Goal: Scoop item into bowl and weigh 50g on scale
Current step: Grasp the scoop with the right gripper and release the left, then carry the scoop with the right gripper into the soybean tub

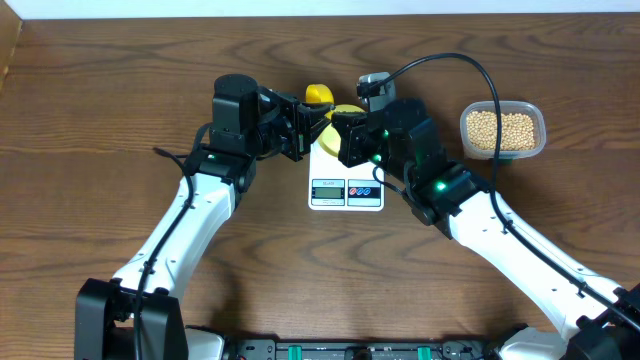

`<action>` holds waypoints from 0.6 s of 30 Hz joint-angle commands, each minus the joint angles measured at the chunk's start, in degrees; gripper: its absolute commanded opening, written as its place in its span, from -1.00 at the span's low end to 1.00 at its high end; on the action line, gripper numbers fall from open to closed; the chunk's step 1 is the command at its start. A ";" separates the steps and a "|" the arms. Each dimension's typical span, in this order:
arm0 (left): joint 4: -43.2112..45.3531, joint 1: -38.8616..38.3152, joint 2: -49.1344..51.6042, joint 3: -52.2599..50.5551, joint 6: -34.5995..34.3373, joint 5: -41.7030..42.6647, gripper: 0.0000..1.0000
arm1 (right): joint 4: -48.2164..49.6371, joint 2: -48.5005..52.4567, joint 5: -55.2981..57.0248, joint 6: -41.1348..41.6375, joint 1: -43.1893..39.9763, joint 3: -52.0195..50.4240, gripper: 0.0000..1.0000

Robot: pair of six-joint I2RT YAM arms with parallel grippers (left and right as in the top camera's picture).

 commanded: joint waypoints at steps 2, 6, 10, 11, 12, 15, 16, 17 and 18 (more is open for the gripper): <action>0.17 -0.13 -0.50 0.68 2.36 0.68 -0.57 | 0.04 0.15 -0.92 -1.11 -0.04 1.20 -0.98; 2.03 -0.13 -0.50 0.68 12.57 -0.46 -0.02 | -0.76 0.07 -4.50 -1.09 -2.21 2.51 -0.98; 5.81 -0.07 -0.50 0.68 25.94 -1.29 0.23 | -9.11 0.07 -7.80 -1.60 -5.38 8.00 -0.98; 6.54 -0.07 -0.50 0.68 28.30 -1.29 0.38 | -11.61 0.07 -7.89 -2.40 -6.05 9.60 -0.98; 6.99 -0.07 -0.50 0.68 30.38 -1.29 0.52 | -14.75 0.07 -7.87 -3.54 -6.84 11.65 -0.98; 7.39 0.15 -0.50 0.68 36.76 -1.29 0.70 | -25.16 0.07 -7.74 -7.17 -9.51 18.93 -0.98; 7.37 0.33 -0.50 0.68 39.47 -1.29 0.87 | -28.39 0.07 -7.74 -8.07 -10.40 21.24 -0.98; 7.37 0.50 -0.50 0.68 41.53 -1.27 0.99 | -31.67 0.09 -7.63 -8.94 -11.34 23.52 -0.98; 7.37 0.68 -0.50 0.68 43.54 -1.27 1.00 | -35.60 0.09 -6.75 -9.77 -12.48 26.03 -0.98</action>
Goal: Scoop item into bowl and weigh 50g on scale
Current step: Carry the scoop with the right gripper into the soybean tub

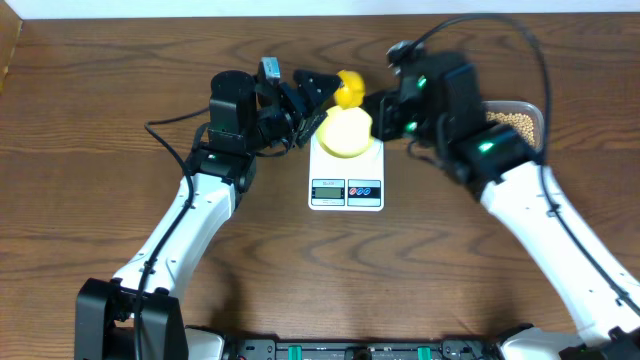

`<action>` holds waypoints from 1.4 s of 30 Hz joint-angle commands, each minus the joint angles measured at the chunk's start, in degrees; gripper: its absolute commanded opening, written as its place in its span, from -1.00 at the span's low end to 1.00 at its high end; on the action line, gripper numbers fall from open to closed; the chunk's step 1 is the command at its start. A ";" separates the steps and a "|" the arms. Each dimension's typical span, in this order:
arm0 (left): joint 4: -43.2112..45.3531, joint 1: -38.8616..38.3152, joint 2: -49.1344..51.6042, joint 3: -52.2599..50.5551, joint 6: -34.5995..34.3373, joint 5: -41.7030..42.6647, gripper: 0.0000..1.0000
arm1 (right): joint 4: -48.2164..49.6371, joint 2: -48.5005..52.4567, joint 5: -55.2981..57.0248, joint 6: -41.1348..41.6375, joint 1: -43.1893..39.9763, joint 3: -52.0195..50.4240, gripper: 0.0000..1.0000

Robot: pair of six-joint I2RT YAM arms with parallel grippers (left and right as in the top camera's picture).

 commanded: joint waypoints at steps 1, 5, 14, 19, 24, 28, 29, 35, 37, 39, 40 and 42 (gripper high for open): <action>0.15 0.74 -0.50 0.66 12.61 -0.55 1.00 | -7.63 -0.11 1.16 -5.01 -3.21 7.63 -0.98; 0.13 1.05 -0.50 0.66 15.63 -0.55 0.98 | -20.87 -0.07 8.66 -7.02 -7.72 13.73 -0.99; -0.74 1.05 -0.50 0.66 19.96 -0.55 0.97 | -34.97 1.31 12.02 -10.45 -22.40 15.85 -0.98; -0.96 1.03 -0.50 0.66 20.37 -0.52 0.97 | -36.81 5.27 11.98 -15.13 -28.96 15.85 -0.98; -2.14 1.03 -0.50 0.66 20.37 -0.55 0.97 | -36.52 11.39 11.98 -19.41 -31.93 15.85 -0.98; -3.72 1.03 -0.50 0.66 20.63 -0.55 0.97 | -35.43 16.39 12.00 -21.05 -32.83 15.85 -0.99; -4.00 1.03 -0.50 0.66 21.22 -0.52 0.97 | -35.08 17.51 11.98 -21.33 -32.96 15.85 -0.98; -4.39 1.03 -0.50 0.66 22.29 -0.55 0.97 | -32.63 22.77 11.74 -22.32 -33.48 15.85 -0.98; -4.39 1.03 -0.50 0.66 22.29 -0.55 0.97 | -32.37 24.28 11.76 -23.17 -33.46 15.85 -0.98; -4.42 1.03 -0.50 0.66 22.29 -0.55 0.97 | -31.78 25.97 11.78 -23.98 -33.46 15.85 -0.98; -4.42 1.03 -0.50 0.66 22.29 -0.55 0.96 | -31.39 26.82 11.78 -24.55 -33.46 15.85 -0.98; -4.39 1.03 -0.50 0.66 22.29 -0.55 0.97 | -30.93 27.93 11.80 -24.74 -33.46 15.85 -0.98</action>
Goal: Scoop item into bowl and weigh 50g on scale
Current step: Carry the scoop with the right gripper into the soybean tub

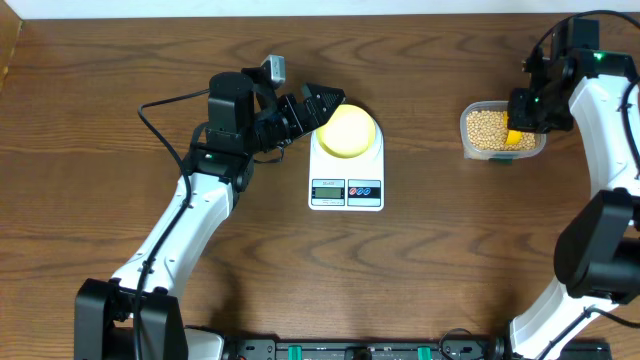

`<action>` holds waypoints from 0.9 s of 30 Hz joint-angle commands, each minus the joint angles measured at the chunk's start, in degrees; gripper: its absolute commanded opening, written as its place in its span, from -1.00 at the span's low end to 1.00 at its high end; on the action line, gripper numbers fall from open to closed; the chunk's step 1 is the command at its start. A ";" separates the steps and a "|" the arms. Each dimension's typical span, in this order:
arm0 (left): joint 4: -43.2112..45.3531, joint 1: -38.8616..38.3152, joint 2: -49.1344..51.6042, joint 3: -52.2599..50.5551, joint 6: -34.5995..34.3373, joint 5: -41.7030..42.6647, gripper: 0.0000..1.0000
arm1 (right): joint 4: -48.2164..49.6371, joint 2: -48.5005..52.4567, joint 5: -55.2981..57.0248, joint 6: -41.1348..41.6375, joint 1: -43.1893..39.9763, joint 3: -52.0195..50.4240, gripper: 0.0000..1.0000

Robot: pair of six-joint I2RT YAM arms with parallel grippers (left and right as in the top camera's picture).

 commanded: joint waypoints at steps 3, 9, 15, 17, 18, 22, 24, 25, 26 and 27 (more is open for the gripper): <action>0.02 0.22 -0.50 0.68 1.46 -0.46 0.97 | 0.46 3.87 0.70 -1.99 -0.57 0.52 -0.98; 0.02 0.22 -0.50 0.68 2.69 -0.46 0.97 | 1.09 3.93 0.98 -1.99 -0.68 0.50 -0.98; -0.48 0.22 -0.46 0.68 2.75 -0.46 0.97 | 1.05 4.52 1.03 -2.23 -0.68 0.37 -0.98; -1.18 0.22 -0.46 0.68 2.82 -0.48 0.97 | 1.03 4.52 1.03 -2.19 -0.68 0.20 -0.98; -1.29 0.22 -0.44 0.68 3.34 -0.46 0.97 | 1.01 4.52 1.01 -2.19 -0.68 0.20 -0.98; -1.66 0.22 -0.44 0.68 4.04 -0.48 0.97 | 1.55 4.50 1.05 -2.40 -0.68 0.26 -0.58; -1.66 0.22 -0.44 0.68 5.31 -0.48 0.97 | 1.68 4.42 1.03 -2.38 -0.68 0.83 -0.08; -1.68 0.22 -0.44 0.68 6.05 -0.48 0.97 | 1.64 4.39 0.98 -2.36 -0.66 1.36 0.13; -1.68 0.22 -0.44 0.68 6.69 -0.48 0.97 | 1.42 4.39 0.98 -2.36 -0.66 1.99 0.33; -1.68 0.24 -0.44 0.68 6.99 -0.48 0.96 | 1.14 4.39 1.01 -2.36 -0.68 2.75 0.42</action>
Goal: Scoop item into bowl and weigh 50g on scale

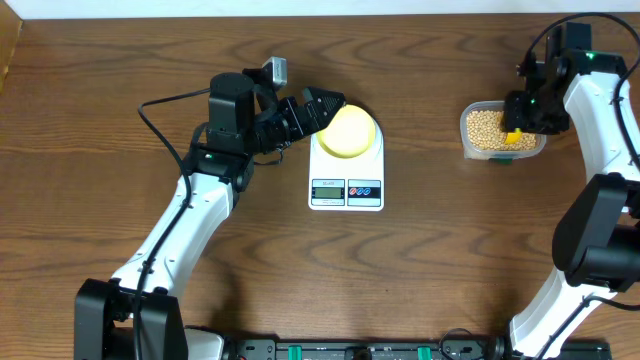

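A yellow bowl (349, 132) sits on the white scale (346, 192) at the table's middle. My left gripper (333, 101) reaches in from the left, its fingers drawn together at the bowl's upper left rim, apparently pinching it. At the right stands a clear container of soybeans (487, 127). My right gripper (518, 120) hangs over the container's right side, shut on a yellow scoop (513, 135) whose end dips into the beans. The scale's reading is too small to make out.
The scale's display and buttons (346, 190) face the front edge. Cables run from both arms over the wooden table (120, 80). The right arm stretches along the right edge of the view.
The left gripper has shifted slightly right and down against the bowl's rim. The right gripper with the scoop has edged a little left over the bean container.
Both grippers first crowded over the scale, the right holding the yellow scoop by the bowl. Then the right arm stood back with the scoop and the bowl showed. Later the right gripper was at the bean container and the left at the bowl's rim, as now.
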`<action>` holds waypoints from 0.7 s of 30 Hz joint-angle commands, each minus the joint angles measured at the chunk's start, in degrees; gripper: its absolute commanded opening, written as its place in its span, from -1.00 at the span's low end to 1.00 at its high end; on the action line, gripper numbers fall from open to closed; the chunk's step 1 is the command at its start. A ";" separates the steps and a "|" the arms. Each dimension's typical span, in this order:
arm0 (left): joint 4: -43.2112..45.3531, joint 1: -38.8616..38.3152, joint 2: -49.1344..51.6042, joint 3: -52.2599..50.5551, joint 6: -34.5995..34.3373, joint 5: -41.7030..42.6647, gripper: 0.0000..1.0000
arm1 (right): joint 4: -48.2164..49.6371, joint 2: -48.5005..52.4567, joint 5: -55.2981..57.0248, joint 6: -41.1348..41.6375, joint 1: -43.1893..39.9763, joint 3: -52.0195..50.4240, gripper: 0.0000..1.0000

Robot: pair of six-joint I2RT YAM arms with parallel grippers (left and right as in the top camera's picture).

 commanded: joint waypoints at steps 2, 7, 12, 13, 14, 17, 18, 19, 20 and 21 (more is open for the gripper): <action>-0.11 0.24 -0.44 0.68 3.39 -0.48 0.97 | -0.74 0.98 0.55 -0.48 -0.35 4.04 0.52; -0.11 0.24 -0.44 0.68 3.39 -0.48 0.96 | -0.90 0.98 0.52 -0.46 -0.35 8.35 0.84; -1.07 0.22 -0.44 0.68 6.25 0.20 0.77 | 0.83 1.01 0.55 -0.48 -0.35 9.11 0.98; -1.55 0.13 -0.44 0.68 7.72 0.68 0.68 | 0.79 1.01 0.55 -0.48 -0.33 9.09 0.98; -2.36 0.11 -0.44 0.68 8.90 1.38 0.56 | 0.79 1.01 0.52 -0.48 -0.33 9.09 0.98; -5.64 -0.22 -0.46 0.68 11.89 3.08 0.40 | 0.81 1.01 0.52 -0.48 -0.33 9.09 0.99; -6.99 -0.35 -0.46 0.70 12.39 3.26 0.40 | 0.81 1.01 0.52 -0.46 -0.33 9.09 0.98; -8.33 -0.50 -0.57 0.76 12.44 3.26 0.40 | 0.81 1.01 0.52 -0.46 -0.33 9.09 0.99; -9.66 -0.59 -0.79 0.90 12.68 3.26 0.40 | 0.81 1.01 0.52 -0.48 -0.33 9.09 0.98; -10.93 -0.66 -1.05 1.22 13.62 3.26 0.40 | 0.81 1.01 0.52 -0.48 -0.33 9.09 0.99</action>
